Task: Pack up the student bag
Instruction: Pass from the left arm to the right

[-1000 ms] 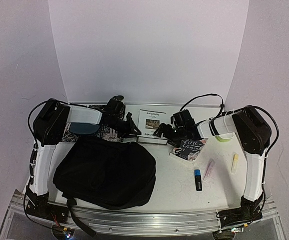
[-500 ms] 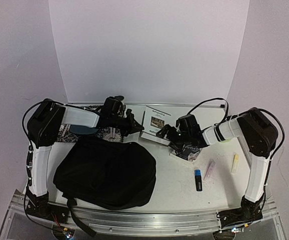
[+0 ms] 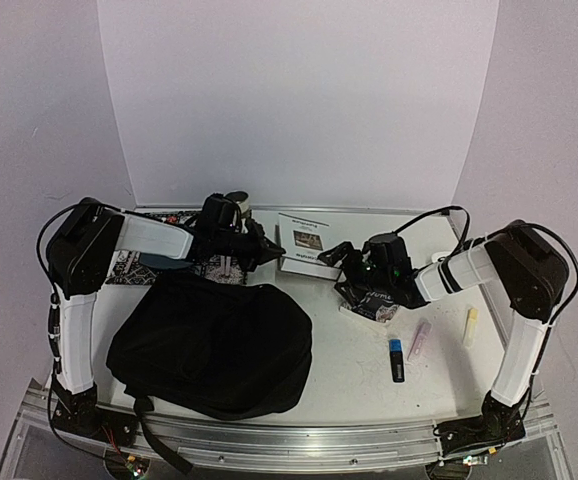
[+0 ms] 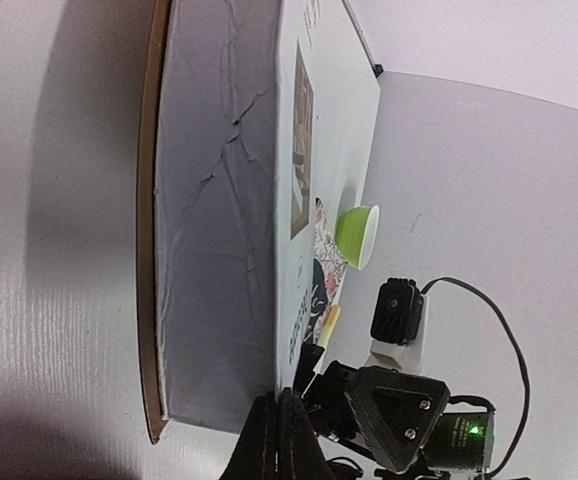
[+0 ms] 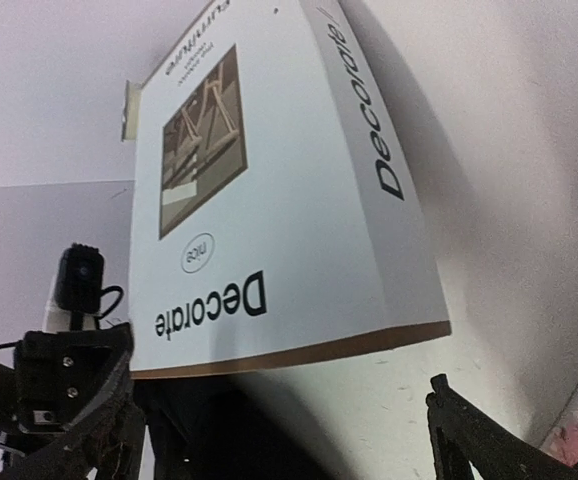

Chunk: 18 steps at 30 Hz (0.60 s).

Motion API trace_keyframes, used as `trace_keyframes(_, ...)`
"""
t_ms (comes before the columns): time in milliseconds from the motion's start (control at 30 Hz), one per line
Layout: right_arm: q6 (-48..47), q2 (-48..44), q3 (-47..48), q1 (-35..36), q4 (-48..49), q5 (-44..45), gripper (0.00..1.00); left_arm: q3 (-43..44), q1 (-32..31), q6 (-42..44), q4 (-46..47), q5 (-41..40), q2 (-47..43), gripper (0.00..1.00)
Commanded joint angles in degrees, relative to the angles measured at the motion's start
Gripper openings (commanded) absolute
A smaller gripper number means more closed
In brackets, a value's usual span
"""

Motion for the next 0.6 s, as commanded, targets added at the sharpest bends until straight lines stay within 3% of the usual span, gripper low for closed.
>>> trace_keyframes(0, 6.38, 2.25, 0.74, 0.26, 9.10, -1.42, 0.98, -0.50, -0.90, -5.94, 7.69, -0.60, -3.33, 0.00)
trace_keyframes(567, 17.47, 10.10, 6.20, 0.38, 18.80, 1.37, 0.98, -3.74, -4.81, -13.92, 14.39, -4.32, -3.01, 0.00)
